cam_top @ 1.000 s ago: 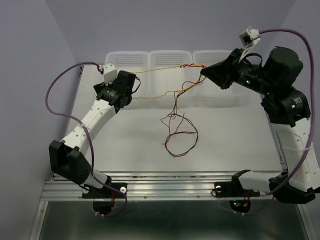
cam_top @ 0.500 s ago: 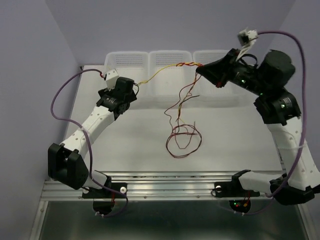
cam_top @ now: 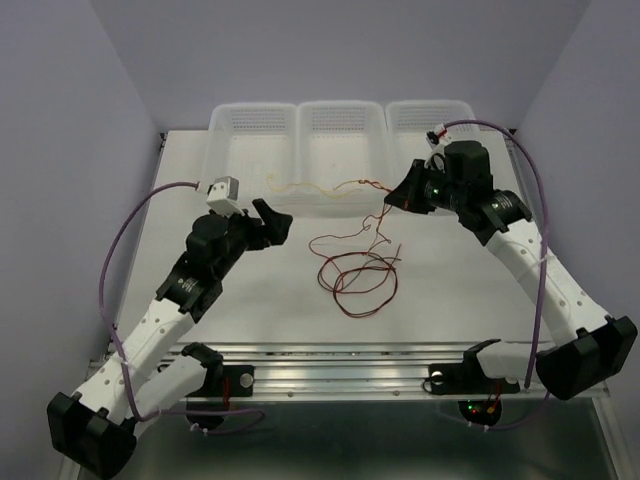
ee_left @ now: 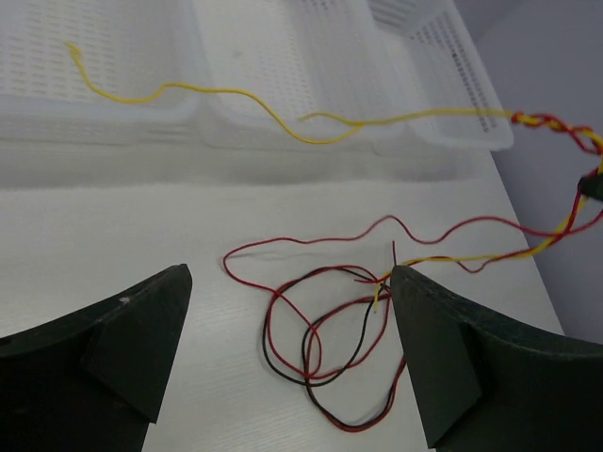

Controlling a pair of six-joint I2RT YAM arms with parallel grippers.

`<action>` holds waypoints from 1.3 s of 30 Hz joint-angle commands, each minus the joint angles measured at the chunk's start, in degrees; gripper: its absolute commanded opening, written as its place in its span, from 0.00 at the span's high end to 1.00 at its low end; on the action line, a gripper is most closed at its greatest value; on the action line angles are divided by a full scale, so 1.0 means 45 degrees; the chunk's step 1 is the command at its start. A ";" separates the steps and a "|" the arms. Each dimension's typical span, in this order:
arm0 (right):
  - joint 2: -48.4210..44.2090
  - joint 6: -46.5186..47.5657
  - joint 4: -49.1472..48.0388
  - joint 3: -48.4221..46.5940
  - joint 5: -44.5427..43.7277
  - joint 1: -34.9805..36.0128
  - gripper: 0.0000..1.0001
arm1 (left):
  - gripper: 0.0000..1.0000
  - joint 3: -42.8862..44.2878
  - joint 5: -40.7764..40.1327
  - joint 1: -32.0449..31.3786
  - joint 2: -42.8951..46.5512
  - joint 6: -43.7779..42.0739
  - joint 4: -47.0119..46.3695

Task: Untangle the cables

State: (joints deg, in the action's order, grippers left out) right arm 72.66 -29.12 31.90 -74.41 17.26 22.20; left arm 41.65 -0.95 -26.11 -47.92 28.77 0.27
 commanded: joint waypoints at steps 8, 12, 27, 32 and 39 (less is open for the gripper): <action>-0.0777 -0.1086 -0.1366 -0.1568 0.0618 -0.0011 0.99 | 0.01 -0.0587 0.0348 -0.3162 -0.3468 -0.0965 -0.3244; -0.0465 -0.1242 -0.1386 -0.2173 0.1241 -0.0011 0.99 | 0.01 0.0002 0.0329 -0.3553 -0.4700 -0.0887 -0.3340; -0.0503 -0.3116 -0.1249 -0.1218 0.1575 -0.0011 0.99 | 0.01 0.0705 -0.1390 -0.6385 -0.3120 -0.1218 -0.4512; -0.0698 -0.3781 -0.1308 -0.0984 0.1186 -0.0011 0.99 | 0.06 0.2031 -0.1838 -0.6464 -0.3842 -0.1511 -0.4476; -0.0874 -0.4523 -0.1366 -0.0808 0.0541 -0.0011 0.99 | 0.25 0.3029 -0.1822 -0.6464 -0.5014 -0.1766 -0.4239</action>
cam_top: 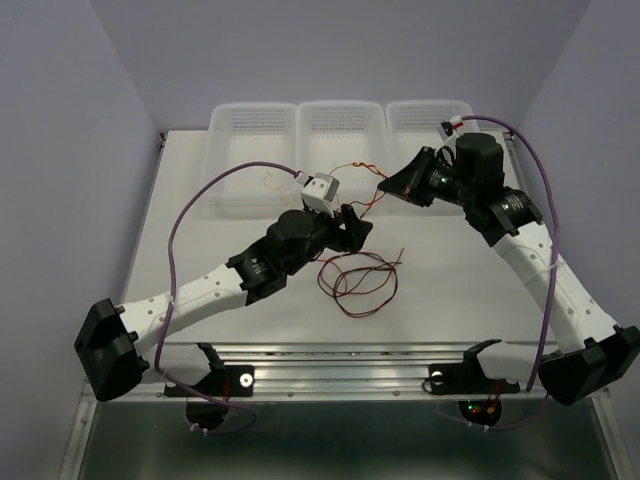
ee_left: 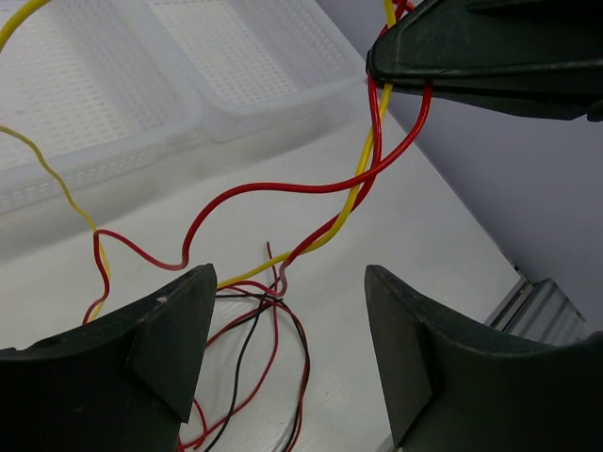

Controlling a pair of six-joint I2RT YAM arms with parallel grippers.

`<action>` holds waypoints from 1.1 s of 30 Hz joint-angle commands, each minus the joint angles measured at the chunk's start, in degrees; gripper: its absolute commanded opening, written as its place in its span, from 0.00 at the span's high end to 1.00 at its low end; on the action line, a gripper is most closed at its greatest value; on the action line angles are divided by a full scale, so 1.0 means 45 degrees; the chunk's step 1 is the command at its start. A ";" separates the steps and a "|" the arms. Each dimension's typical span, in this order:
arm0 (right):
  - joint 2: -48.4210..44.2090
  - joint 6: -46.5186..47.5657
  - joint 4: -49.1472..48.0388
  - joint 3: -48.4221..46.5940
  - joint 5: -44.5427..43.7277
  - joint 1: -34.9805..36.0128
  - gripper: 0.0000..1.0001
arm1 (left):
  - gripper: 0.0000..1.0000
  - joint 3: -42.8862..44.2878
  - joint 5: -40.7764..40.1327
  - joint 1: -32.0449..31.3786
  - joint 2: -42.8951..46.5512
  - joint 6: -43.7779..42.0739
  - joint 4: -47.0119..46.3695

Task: Untangle the cables

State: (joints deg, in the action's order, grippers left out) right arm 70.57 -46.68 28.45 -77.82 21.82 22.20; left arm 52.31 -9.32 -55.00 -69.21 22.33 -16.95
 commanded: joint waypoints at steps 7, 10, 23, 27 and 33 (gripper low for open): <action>-0.0408 -0.1033 -0.0618 -0.0225 -0.0844 -0.0011 0.99 | 0.28 0.0992 -0.0213 -0.0140 -0.0948 -0.0079 -0.0354; -0.0427 -0.1190 -0.0696 -0.0187 -0.1021 -0.0011 0.99 | 0.30 0.0952 -0.0214 -0.0315 -0.1104 0.0135 -0.0413; -0.0505 -0.1678 -0.1008 -0.0051 -0.1296 -0.0011 0.99 | 0.32 0.1009 -0.0935 -0.1019 -0.1474 0.0644 -0.0374; -0.0661 -0.1873 -0.1146 0.0126 -0.1158 -0.0011 0.99 | 0.32 0.1537 -0.1287 -0.1039 -0.2001 0.0469 -0.0452; -0.0857 -0.1991 -0.1282 0.0242 -0.1081 -0.0011 0.99 | 0.35 0.2475 -0.2420 -0.1078 -0.2803 0.0761 0.0388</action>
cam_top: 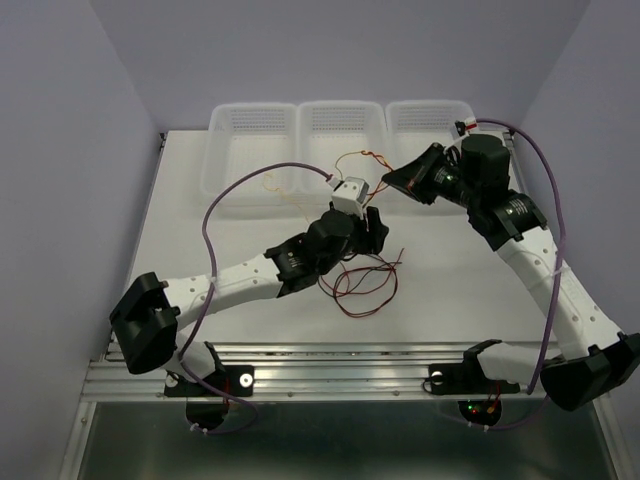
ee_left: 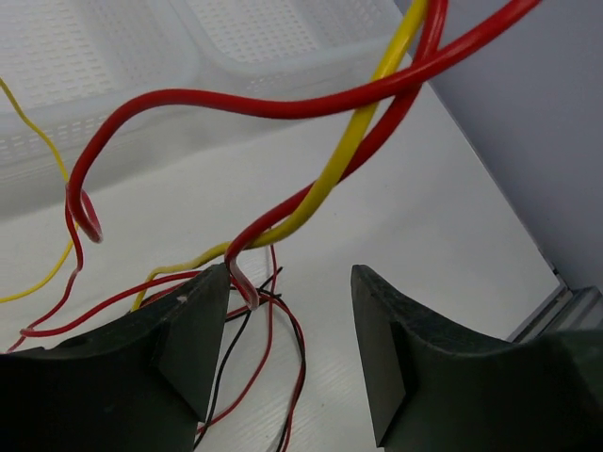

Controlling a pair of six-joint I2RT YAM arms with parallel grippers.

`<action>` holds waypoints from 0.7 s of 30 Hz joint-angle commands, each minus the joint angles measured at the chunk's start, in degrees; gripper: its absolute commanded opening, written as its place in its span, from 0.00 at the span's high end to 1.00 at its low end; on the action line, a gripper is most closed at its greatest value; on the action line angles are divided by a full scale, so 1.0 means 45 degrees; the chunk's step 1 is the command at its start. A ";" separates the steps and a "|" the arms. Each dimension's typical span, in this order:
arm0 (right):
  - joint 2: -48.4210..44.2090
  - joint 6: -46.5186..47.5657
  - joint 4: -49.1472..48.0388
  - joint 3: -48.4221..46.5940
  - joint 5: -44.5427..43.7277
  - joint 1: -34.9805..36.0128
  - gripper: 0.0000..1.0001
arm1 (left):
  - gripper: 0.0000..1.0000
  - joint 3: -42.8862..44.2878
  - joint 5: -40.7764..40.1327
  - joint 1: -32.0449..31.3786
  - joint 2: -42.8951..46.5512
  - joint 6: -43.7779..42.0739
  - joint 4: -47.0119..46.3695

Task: Untangle the cables

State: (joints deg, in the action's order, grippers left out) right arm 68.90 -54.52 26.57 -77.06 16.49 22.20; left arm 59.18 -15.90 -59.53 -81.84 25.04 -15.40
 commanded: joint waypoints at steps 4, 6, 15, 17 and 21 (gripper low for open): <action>-0.0605 -0.0365 -0.1021 0.0424 0.0319 -0.0011 0.99 | 0.41 0.1127 -0.1466 -0.0209 -0.0035 -0.0036 -0.0132; -0.0586 -0.0345 -0.1021 0.0464 0.0300 -0.0011 0.99 | 0.51 0.1224 -0.1350 -0.0229 -0.0035 -0.0153 -0.0133; 0.0855 0.1350 -0.0360 -0.0160 -0.1555 -0.0011 0.99 | 1.00 -0.0492 0.1399 -0.0463 0.1778 0.0118 -0.0250; 0.1287 0.1607 -0.0357 -0.0200 -0.1129 -0.0011 0.99 | 1.00 -0.1135 0.1910 -0.0463 0.2771 0.0431 -0.0483; 0.2265 0.2368 -0.0376 -0.0006 -0.0756 -0.0011 0.99 | 1.00 -0.1567 0.3956 -0.0444 0.4103 0.0704 -0.0796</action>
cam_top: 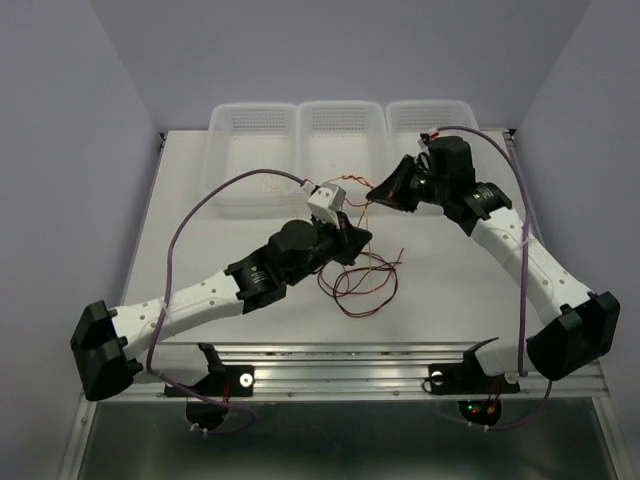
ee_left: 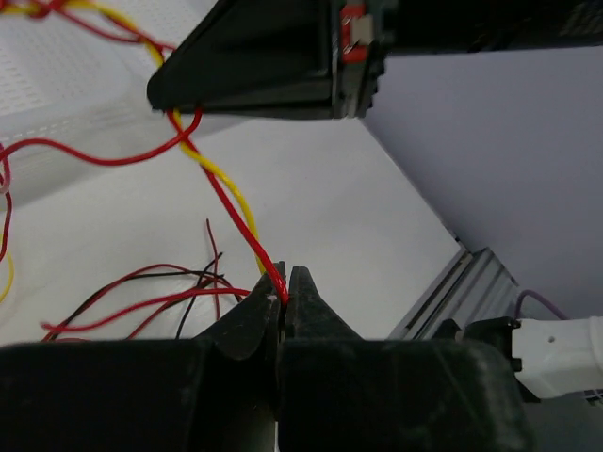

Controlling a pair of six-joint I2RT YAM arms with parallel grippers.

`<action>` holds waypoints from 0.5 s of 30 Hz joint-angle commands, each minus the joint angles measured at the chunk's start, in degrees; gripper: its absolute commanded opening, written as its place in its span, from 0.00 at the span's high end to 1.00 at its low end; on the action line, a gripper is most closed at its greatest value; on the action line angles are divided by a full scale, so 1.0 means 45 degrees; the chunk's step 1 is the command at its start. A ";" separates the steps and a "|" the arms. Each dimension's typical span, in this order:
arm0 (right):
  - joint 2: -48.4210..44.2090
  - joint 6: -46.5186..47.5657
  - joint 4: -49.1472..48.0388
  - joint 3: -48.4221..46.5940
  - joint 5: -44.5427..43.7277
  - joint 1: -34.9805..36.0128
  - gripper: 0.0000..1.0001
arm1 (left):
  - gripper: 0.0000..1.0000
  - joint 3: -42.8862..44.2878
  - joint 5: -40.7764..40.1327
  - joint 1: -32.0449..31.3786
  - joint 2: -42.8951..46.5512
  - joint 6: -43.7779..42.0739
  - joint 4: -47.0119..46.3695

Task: Untangle the cables

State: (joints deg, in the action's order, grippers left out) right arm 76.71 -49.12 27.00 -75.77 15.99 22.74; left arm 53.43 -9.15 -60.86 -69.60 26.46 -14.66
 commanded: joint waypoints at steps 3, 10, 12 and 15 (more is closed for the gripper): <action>0.0844 0.1228 -0.0532 -0.0117 -0.0194 -0.0132 0.99 | 1.00 -0.0467 0.2658 -0.0089 0.2048 0.0663 -0.1060; 0.0279 0.2282 -0.0571 0.0097 0.0821 -0.0132 0.60 | 1.00 -0.0408 0.2598 0.0806 0.1875 0.1988 -0.0610; -0.0169 0.2633 -0.0591 0.0390 0.1309 -0.0132 0.45 | 1.00 -0.0427 0.2871 0.1121 0.1757 0.2303 -0.0649; -0.1103 0.2947 -0.0571 0.1405 0.1545 -0.0132 0.38 | 1.00 -0.0622 0.3165 0.1590 0.1756 0.2694 -0.1118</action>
State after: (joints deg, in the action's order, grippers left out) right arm 77.69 -39.92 26.13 -72.82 21.43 22.00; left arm 50.48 1.96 -55.57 -62.76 35.29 -14.66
